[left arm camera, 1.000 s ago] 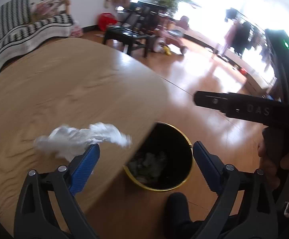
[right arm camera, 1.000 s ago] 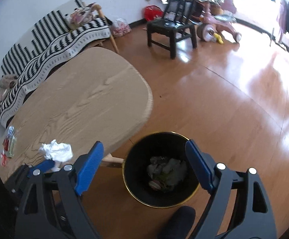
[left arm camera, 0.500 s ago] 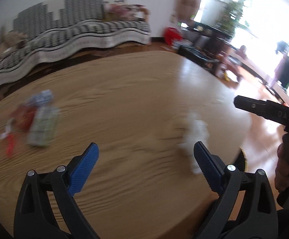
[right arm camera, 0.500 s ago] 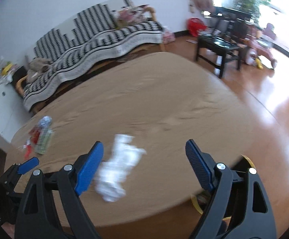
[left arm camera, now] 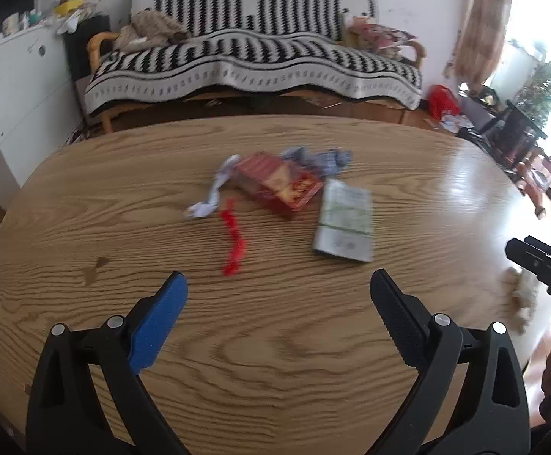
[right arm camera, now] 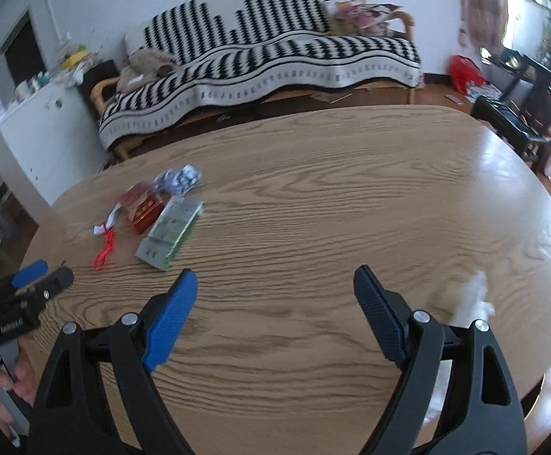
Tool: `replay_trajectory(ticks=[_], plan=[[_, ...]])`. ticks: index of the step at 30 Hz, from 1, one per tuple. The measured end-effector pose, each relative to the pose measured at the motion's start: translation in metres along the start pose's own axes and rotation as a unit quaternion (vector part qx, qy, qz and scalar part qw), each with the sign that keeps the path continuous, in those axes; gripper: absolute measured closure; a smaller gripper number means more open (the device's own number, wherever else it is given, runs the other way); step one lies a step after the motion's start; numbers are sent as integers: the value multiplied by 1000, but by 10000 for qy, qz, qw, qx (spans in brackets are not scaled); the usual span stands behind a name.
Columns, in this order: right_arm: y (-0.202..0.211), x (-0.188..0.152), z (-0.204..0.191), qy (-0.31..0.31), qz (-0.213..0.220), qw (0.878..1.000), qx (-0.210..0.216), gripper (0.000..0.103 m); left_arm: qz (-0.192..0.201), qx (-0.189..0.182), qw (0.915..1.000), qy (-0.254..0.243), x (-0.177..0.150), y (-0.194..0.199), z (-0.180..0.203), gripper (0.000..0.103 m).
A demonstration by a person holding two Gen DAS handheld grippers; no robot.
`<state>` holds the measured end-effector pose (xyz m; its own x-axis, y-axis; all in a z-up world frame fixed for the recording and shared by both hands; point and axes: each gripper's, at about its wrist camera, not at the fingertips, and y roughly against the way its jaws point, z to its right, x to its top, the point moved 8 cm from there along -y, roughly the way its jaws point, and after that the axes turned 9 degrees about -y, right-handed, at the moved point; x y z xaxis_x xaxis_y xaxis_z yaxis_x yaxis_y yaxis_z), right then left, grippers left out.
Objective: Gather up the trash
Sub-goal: 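Move both tools back over the table toward the remaining trash, then grasp the red ribbon with the left gripper while the right grasps the white-green card box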
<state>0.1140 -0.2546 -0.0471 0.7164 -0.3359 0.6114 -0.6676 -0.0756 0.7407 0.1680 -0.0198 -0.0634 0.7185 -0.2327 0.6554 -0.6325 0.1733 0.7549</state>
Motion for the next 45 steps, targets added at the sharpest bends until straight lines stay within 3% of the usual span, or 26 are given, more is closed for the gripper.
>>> replay_trajectory(ticks=[7, 16, 19, 21, 24, 26, 28, 30, 31, 32, 45], plan=[[-35, -1, -33, 93, -177, 9997, 141, 20, -280, 132, 9995, 35, -4, -40, -21, 9], [-104, -11, -106, 422, -612, 9969, 243, 19, -557, 232, 9977, 307, -5, -82, -39, 11], [-121, -9, -118, 369, -716, 9965, 221, 19, -619, 205, 9977, 210, -7, -86, -39, 29], [-133, -9, -127, 339, -766, 9963, 211, 19, -613, 289, 9976, 125, -8, -88, -41, 33], [-150, -9, -132, 293, -845, 9960, 86, 19, -590, 469, 9971, -44, -7, -88, -44, 47], [-156, -8, -135, 365, -741, 9966, -77, 18, -563, 529, 9970, -79, -6, -86, -46, 67], [-160, -9, -140, 545, -670, 9959, -278, 17, -546, 548, 9970, -85, -7, -85, -47, 76], [-160, -10, -141, 763, -513, 9947, -460, 35, -537, 548, 9970, -123, -8, -83, -47, 78], [-158, -11, -141, 847, -453, 9942, -477, 39, -547, 565, 9968, -138, -8, -82, -46, 79], [-158, -12, -140, 849, -456, 9943, -456, 41, -566, 545, 9968, -145, -8, -82, -45, 92], [-122, -23, -100, 891, -338, 9936, -606, 45, -441, 540, 9972, -264, -1, -55, -27, 95]])
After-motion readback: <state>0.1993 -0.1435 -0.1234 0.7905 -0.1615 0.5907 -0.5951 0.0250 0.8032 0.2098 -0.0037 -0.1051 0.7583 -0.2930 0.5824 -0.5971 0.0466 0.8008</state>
